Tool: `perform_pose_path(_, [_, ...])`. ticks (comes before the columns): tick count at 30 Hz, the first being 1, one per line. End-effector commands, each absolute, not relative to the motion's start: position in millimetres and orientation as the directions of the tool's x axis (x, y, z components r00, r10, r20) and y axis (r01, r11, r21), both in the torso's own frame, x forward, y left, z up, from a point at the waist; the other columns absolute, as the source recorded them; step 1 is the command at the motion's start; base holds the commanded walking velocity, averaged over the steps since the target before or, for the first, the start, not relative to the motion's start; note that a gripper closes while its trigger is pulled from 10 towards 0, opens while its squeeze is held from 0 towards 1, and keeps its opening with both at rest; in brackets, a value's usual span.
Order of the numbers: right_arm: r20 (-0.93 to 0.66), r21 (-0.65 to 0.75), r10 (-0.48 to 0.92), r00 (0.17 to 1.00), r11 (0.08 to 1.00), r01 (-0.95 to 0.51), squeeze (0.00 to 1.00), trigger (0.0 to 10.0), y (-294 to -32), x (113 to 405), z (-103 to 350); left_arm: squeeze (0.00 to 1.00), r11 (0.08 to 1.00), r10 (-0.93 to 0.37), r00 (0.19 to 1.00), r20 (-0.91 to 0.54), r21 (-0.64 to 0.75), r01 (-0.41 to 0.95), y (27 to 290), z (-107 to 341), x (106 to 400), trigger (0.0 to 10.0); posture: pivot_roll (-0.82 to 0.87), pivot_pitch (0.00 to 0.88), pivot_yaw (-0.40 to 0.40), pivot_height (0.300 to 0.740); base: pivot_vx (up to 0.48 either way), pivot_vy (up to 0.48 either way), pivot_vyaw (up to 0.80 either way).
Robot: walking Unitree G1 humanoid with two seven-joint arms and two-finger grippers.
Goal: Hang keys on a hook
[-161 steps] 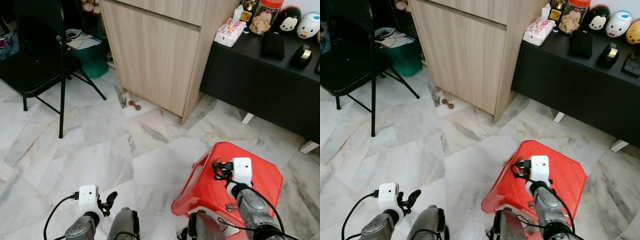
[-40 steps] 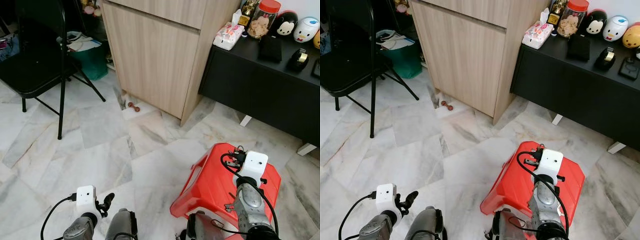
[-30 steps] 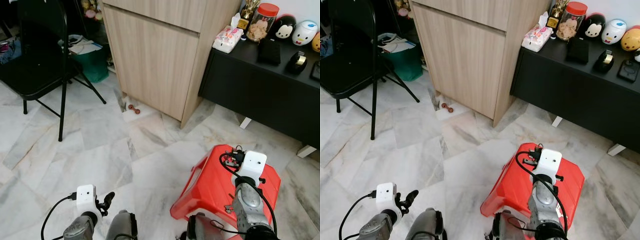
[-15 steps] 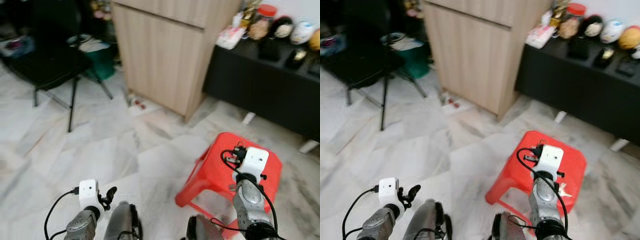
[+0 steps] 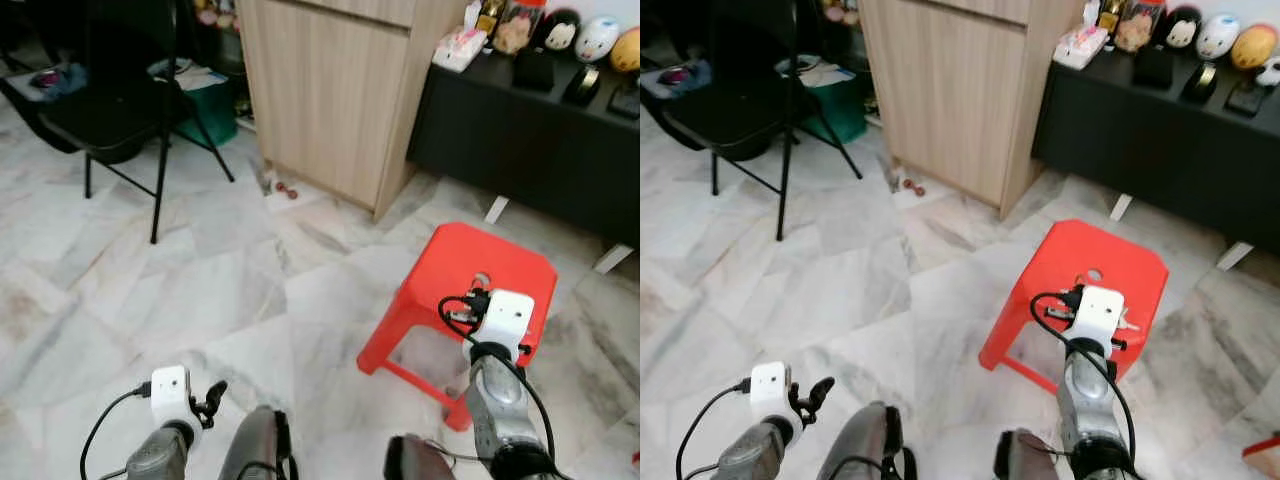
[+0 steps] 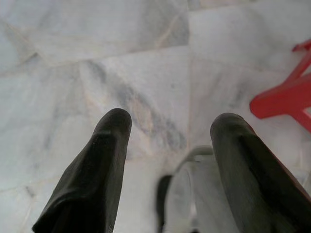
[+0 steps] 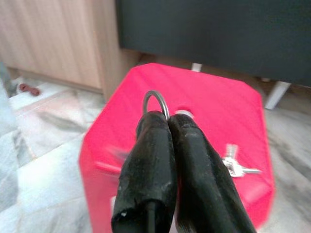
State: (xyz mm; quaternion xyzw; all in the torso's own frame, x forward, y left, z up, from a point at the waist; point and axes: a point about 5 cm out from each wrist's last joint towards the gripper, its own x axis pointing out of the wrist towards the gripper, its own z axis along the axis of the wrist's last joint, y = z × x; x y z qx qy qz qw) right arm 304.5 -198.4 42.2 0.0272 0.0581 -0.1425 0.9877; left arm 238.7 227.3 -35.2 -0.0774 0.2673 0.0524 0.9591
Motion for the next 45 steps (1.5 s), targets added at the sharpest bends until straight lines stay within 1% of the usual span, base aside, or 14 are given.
perform_pose_path(1, [-0.088, 0.049, -0.279, 0.956, 0.958, 0.284, 0.00, 10.0, -199.4, 308.2, 50.1, 0.00, 0.983, 0.056, 0.846, -0.530, -0.120, -0.140, 226.5, -36.2, 238.3, 10.0, 0.12, 0.186, -0.045, 0.646, 0.000, 0.000, 0.00])
perform_pose_path(6, [-0.088, 0.075, -0.266, 0.960, 0.959, 0.272, 0.00, 10.0, -195.1, 309.4, 50.8, 0.00, 0.983, 0.057, 0.844, -0.533, -0.118, -0.141, 227.8, -37.1, 236.4, 10.0, 0.12, 0.187, -0.043, 0.676, 0.000, 0.000, 0.00])
perform_pose_path(17, [-0.083, 0.079, -0.253, 0.964, 0.963, 0.259, 0.00, 10.0, -193.2, 309.2, 51.6, 0.00, 0.984, 0.055, 0.843, -0.535, -0.117, -0.138, 227.8, -38.6, 233.9, 10.0, 0.12, 0.186, -0.042, 0.740, 0.000, 0.000, 0.00])
perform_pose_path(28, [-0.087, 0.079, -0.246, 0.965, 0.964, 0.253, 0.00, 10.0, -194.3, 308.4, 50.8, 0.00, 0.982, 0.057, 0.845, -0.532, -0.125, -0.145, 228.9, -39.0, 232.3, 10.0, 0.11, 0.184, -0.047, 0.740, 0.000, 0.000, 0.00])
perform_pose_path(31, [-0.104, 0.101, -0.236, 0.966, 0.964, 0.247, 0.00, 10.0, -193.6, 307.9, 48.7, 0.00, 0.981, 0.057, 0.845, -0.532, -0.128, -0.147, 228.4, -39.5, 231.7, 10.0, 0.11, 0.183, -0.050, 0.740, 0.000, 0.000, 0.00])
perform_pose_path(33, [-0.115, 0.086, -0.234, 0.965, 0.966, 0.244, 0.00, 10.0, -192.9, 307.5, 47.0, 0.00, 0.982, 0.055, 0.844, -0.533, -0.126, -0.143, 227.8, -39.8, 231.5, 10.0, 0.11, 0.179, -0.051, 0.740, 0.000, 0.000, 0.00])
perform_pose_path(45, [-0.171, 0.097, -0.277, 0.945, 0.950, 0.296, 0.00, 10.0, -197.2, 305.4, 40.3, 0.00, 0.985, 0.046, 0.841, -0.539, -0.117, -0.129, 223.4, -40.2, 233.2, 10.0, 0.11, 0.158, -0.050, 0.740, 0.000, 0.000, 0.00])
